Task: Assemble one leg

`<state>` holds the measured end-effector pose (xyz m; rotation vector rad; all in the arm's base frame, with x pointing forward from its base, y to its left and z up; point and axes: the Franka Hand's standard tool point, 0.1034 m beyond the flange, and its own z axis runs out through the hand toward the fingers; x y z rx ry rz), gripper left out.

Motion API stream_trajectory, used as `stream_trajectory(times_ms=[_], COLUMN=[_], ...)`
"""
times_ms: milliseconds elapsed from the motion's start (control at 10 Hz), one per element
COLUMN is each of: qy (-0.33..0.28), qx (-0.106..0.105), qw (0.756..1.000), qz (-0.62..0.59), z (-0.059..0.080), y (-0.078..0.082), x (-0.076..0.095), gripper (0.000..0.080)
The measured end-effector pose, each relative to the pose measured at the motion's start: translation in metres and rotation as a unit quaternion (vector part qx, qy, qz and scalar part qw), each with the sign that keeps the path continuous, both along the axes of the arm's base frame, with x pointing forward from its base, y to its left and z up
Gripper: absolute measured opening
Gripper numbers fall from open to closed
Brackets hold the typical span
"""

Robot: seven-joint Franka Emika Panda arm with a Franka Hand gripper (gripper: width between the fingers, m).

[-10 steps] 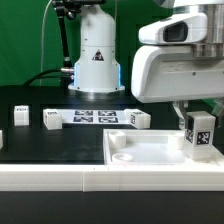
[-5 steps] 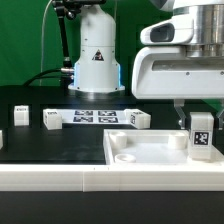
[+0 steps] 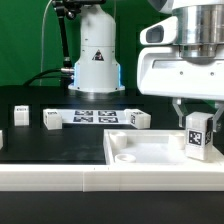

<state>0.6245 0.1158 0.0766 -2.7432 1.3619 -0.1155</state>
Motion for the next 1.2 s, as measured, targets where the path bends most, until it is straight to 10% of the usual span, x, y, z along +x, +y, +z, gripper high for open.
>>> stream_trajectory(times_ms=[700,900,1200], qy=[0.013,0.015,0.008], qx=[0.024,0.020,0.008], qw=[0.977,0.984,0.999], qz=[-0.211,-0.174,-0.032], z=[-0.0012,-0.0013,0.0020], y=[0.0035,0.0025,-0.0048], x=[-0.0031,-0.0033,0.0010], gripper=[0.0291,0.0576,0.0645])
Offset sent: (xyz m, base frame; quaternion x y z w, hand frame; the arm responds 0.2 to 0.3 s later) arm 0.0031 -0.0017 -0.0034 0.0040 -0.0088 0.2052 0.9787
